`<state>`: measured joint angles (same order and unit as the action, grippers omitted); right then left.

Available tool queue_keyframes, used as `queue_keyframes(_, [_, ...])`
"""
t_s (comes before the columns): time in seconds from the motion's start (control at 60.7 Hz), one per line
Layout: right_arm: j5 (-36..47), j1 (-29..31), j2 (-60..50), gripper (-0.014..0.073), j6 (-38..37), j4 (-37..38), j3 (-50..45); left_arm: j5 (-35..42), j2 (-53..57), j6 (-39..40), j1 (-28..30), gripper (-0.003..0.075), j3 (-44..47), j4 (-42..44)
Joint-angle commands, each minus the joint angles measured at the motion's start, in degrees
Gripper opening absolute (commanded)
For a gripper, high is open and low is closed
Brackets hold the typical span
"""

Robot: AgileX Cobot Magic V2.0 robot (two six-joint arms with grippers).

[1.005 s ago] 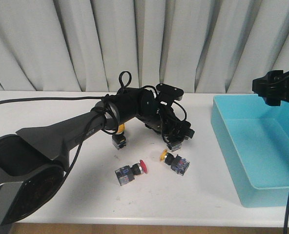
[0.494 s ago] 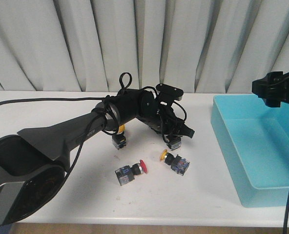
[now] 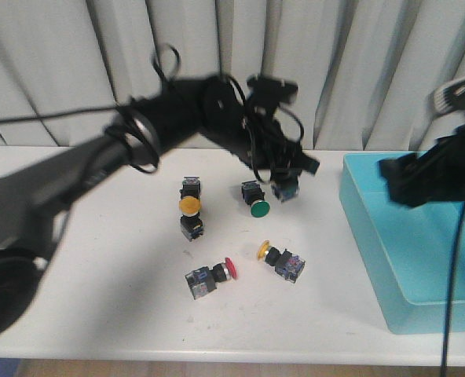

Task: Pick red and yellow buttons and place in box
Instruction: 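Carry the red button with the left gripper toward the right gripper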

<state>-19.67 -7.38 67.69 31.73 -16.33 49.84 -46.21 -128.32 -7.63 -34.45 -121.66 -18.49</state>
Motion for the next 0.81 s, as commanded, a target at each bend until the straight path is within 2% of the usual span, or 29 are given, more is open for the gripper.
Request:
queue_keyframes(0.0, [11.27,-6.29,-0.95,0.0562,7.95,-0.76,-2.95,-1.31,9.17,2.92,0.77,-0.0006,-1.89,-1.33])
queue_keyframes(0.132, [20.8,-14.72,-0.95,0.0562,13.57,-0.76,-8.83,-5.33,14.29,6.18,0.84,-0.0006,-1.89,-1.33])
queue_keyframes(0.297, [28.04,-20.01,-0.95,0.0562,13.02,-2.21,-11.18,-8.46,17.98,6.95,-0.03,-0.0006,-1.89,-2.35])
queue_keyframes(0.544, [30.57,-20.86,-0.95,0.0562,12.7,-6.29,-11.18,-8.99,19.24,12.45,-3.11,-0.0006,-1.89,-3.17])
queue_keyframes(0.791, [32.28,-20.9,-0.95,0.0562,9.82,-6.69,-11.18,-8.74,18.95,12.58,-5.53,-0.0006,-1.89,-4.96])
